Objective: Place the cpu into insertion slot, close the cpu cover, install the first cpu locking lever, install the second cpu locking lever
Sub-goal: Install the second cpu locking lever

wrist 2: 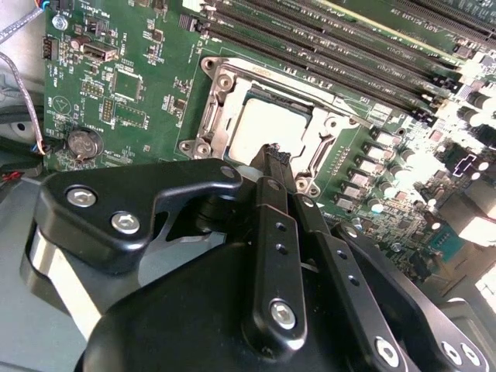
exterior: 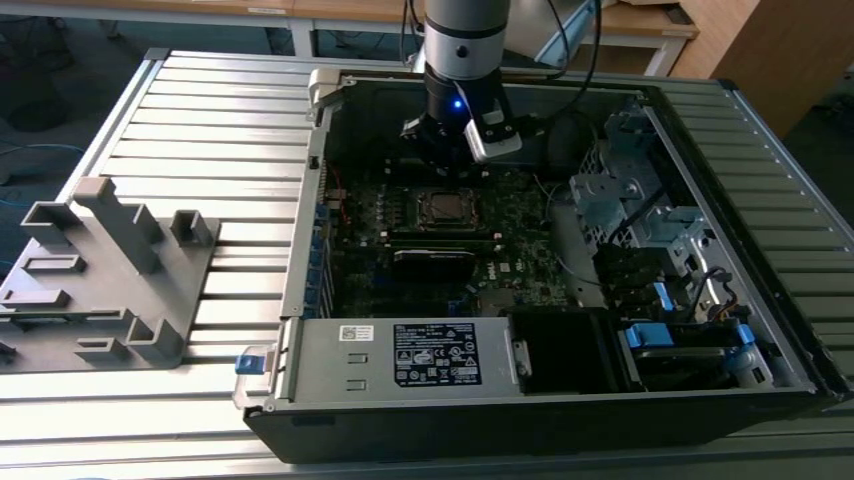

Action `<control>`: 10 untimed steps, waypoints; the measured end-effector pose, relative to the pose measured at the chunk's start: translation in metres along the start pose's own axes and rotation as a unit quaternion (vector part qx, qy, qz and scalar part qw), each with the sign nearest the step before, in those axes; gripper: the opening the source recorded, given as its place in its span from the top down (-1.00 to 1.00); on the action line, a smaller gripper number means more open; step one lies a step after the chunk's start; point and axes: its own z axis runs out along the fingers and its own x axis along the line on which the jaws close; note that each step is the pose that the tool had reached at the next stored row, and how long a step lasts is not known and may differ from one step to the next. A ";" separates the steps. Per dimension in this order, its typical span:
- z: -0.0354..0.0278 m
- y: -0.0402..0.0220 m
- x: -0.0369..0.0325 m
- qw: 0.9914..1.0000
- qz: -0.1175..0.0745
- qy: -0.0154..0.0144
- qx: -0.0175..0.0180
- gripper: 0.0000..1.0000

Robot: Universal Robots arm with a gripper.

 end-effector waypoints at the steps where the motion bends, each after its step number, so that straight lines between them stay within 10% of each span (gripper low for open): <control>1: -0.0001 -0.0008 -0.0001 1.000 0.000 0.000 0.000 0.80; 10: -0.0001 -0.0026 -0.0005 1.000 0.000 0.000 0.000 0.80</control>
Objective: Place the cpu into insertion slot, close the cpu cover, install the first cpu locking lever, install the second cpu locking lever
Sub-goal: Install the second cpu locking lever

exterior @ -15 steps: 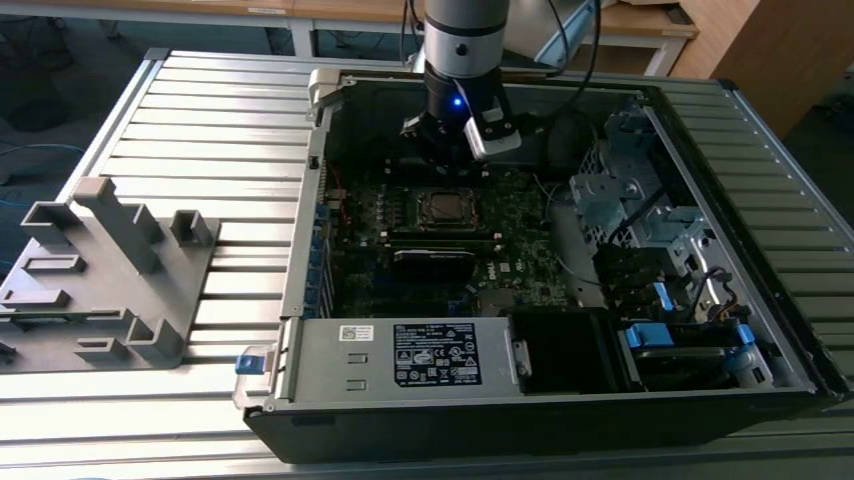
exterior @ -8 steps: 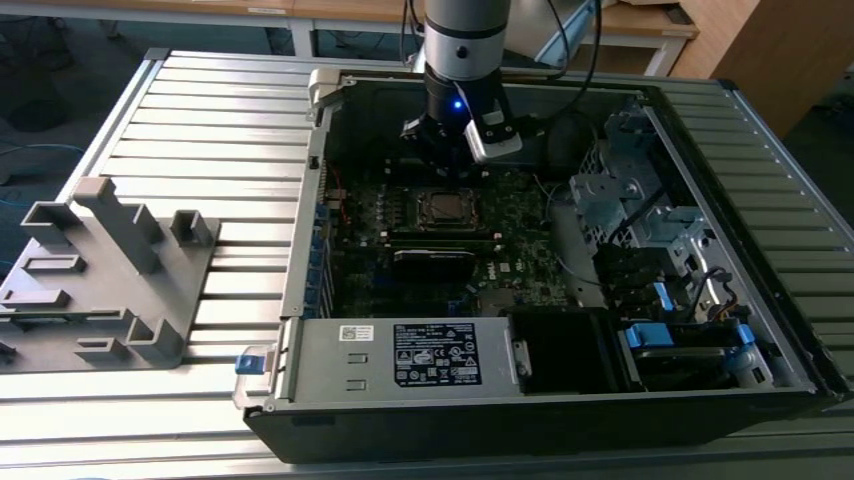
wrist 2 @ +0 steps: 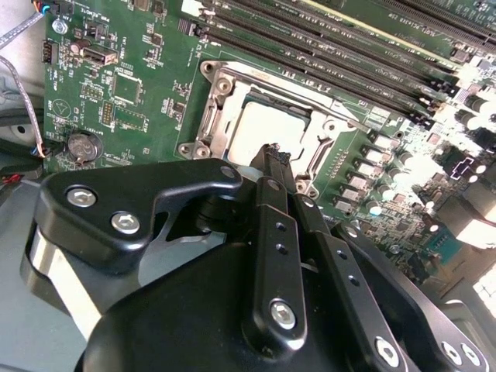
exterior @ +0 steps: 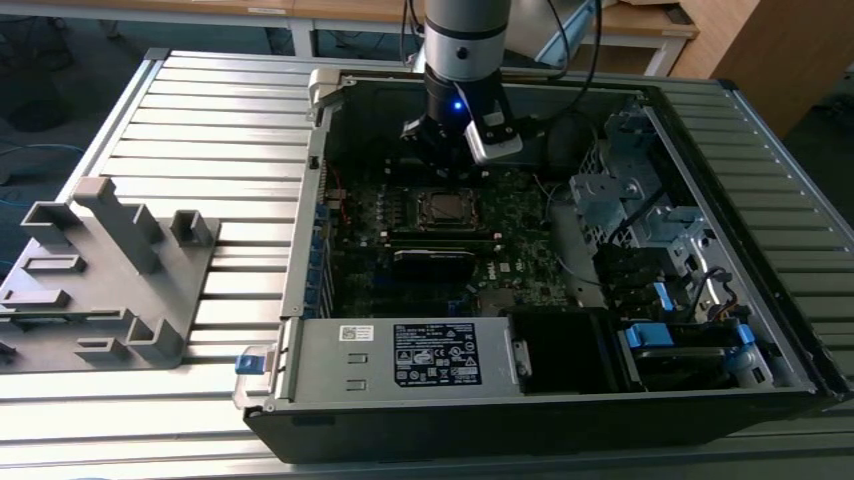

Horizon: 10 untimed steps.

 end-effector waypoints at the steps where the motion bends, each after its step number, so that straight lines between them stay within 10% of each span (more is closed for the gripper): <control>1: 0.0000 -0.0004 -0.0001 1.000 0.000 0.000 0.000 0.80; 10: 0.0000 -0.0025 -0.0004 1.000 0.000 0.000 0.000 0.80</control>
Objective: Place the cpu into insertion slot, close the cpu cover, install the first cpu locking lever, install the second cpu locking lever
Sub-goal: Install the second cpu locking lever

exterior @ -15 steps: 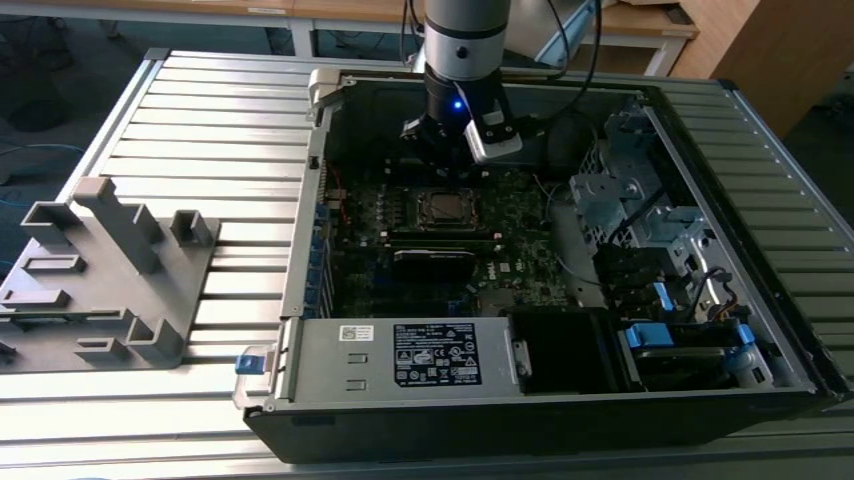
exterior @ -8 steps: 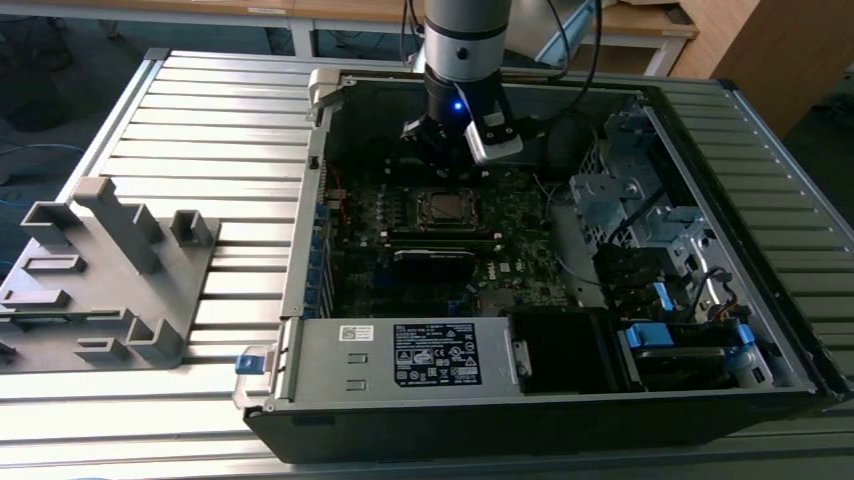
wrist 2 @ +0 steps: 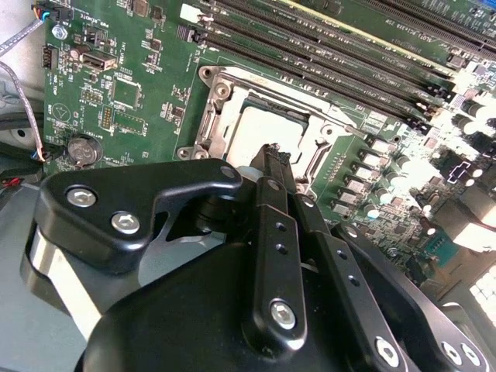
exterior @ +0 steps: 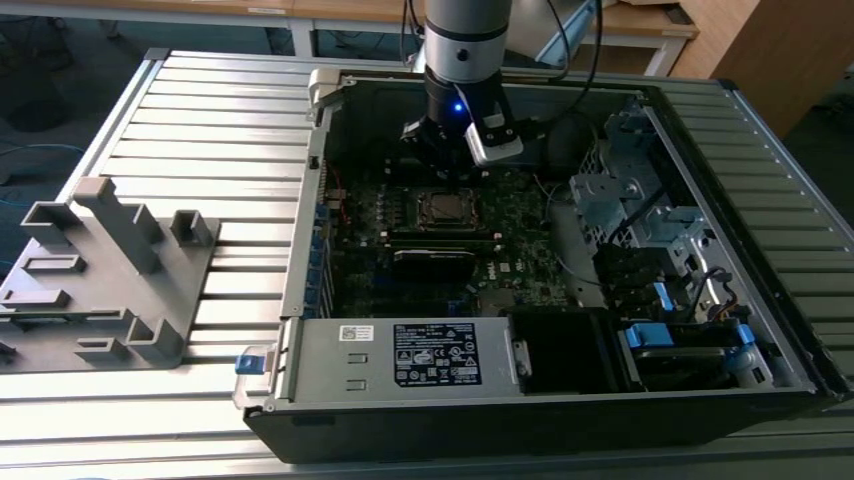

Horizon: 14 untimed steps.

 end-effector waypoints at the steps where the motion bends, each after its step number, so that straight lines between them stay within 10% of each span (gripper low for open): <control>1: 0.0000 -0.0001 0.0000 1.000 0.000 0.000 0.000 0.80; 14: -0.0001 -0.0026 -0.0005 1.000 0.000 0.000 0.000 0.80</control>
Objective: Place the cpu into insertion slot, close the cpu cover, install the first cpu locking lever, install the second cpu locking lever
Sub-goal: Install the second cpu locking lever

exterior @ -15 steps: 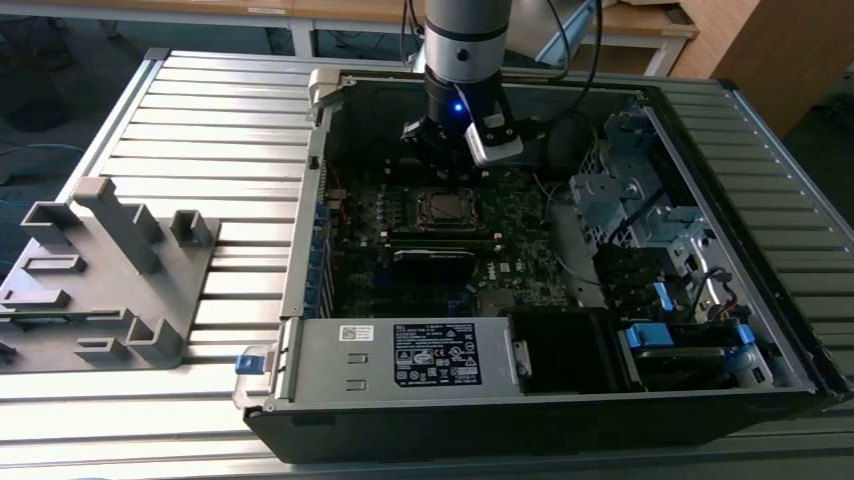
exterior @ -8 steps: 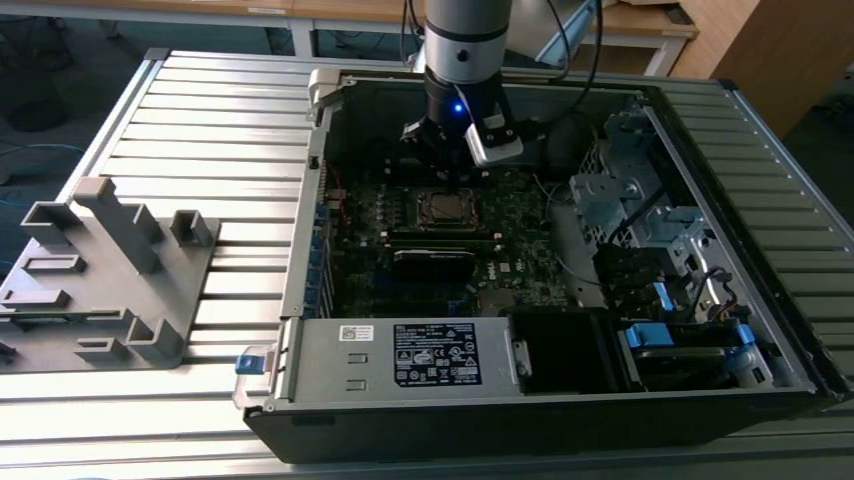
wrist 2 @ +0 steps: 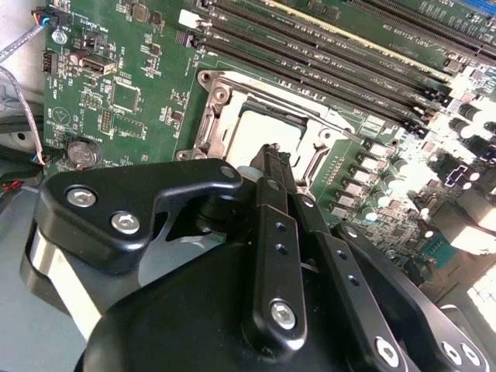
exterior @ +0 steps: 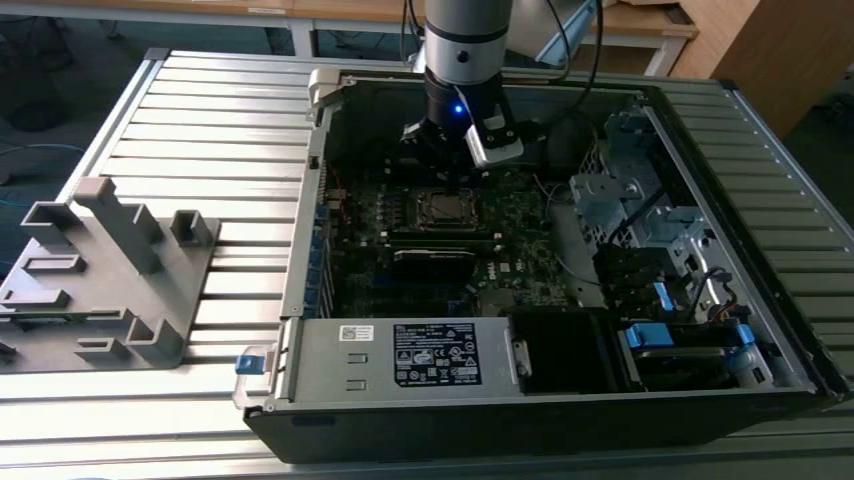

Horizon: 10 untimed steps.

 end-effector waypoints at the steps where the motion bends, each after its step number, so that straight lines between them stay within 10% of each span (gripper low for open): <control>1: 0.0000 -0.0001 0.0000 1.000 0.000 0.000 0.000 0.80; 10: -0.0001 -0.0047 -0.0008 1.000 0.000 0.000 0.000 0.80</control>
